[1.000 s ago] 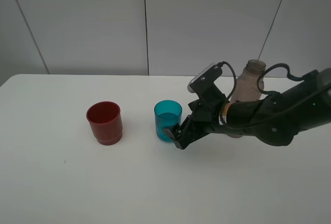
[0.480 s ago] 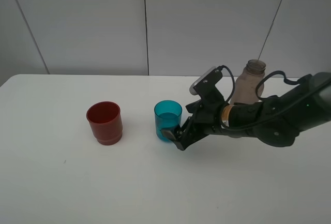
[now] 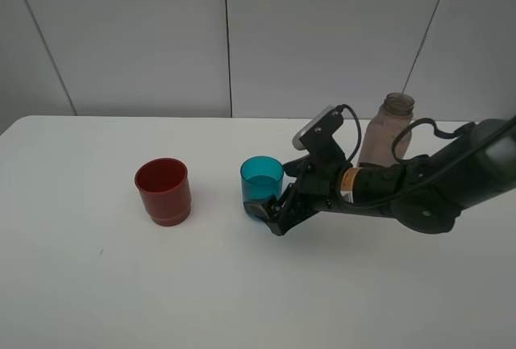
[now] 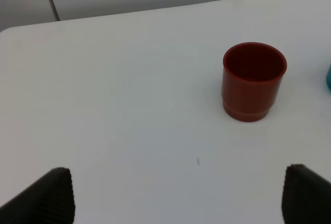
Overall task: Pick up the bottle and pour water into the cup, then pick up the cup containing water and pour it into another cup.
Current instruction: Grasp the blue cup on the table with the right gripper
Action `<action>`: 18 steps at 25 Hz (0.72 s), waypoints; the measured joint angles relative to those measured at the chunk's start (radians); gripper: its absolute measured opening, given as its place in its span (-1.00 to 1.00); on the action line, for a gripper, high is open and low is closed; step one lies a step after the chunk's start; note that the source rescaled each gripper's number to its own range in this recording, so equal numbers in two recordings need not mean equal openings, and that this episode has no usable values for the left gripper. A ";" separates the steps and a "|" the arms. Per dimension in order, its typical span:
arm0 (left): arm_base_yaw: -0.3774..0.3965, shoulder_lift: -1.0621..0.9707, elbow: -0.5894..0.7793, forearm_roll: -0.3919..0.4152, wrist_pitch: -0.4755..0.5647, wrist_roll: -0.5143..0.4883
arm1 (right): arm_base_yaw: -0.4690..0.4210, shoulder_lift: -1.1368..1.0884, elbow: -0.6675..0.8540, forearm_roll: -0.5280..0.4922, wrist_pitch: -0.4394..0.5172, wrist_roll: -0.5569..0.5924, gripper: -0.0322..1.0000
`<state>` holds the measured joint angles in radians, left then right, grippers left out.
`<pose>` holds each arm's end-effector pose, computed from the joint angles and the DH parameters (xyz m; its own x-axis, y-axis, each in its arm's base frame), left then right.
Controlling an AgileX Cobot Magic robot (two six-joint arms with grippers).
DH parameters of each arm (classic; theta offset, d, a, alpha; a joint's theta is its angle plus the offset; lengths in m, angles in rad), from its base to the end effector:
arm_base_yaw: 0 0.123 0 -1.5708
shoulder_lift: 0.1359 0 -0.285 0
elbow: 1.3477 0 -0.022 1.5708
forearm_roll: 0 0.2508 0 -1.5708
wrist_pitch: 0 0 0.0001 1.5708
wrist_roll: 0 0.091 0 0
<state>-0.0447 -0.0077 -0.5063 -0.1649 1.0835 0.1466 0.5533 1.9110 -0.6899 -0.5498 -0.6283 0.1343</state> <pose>-0.0089 -0.0128 0.2780 -0.4453 0.0880 -0.8910 0.2041 0.9789 -0.0053 0.2653 0.1967 0.1109 -0.2111 -0.4886 -0.8466 -0.8301 0.5470 -0.1087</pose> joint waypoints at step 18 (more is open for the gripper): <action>0.000 0.000 0.000 0.000 0.000 0.000 | 0.000 0.085 -0.075 0.000 0.000 0.000 0.99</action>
<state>-0.0447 -0.0077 -0.5063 -0.1649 1.0835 0.1466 0.5533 1.9965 -0.7646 -0.5501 -0.6279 0.1343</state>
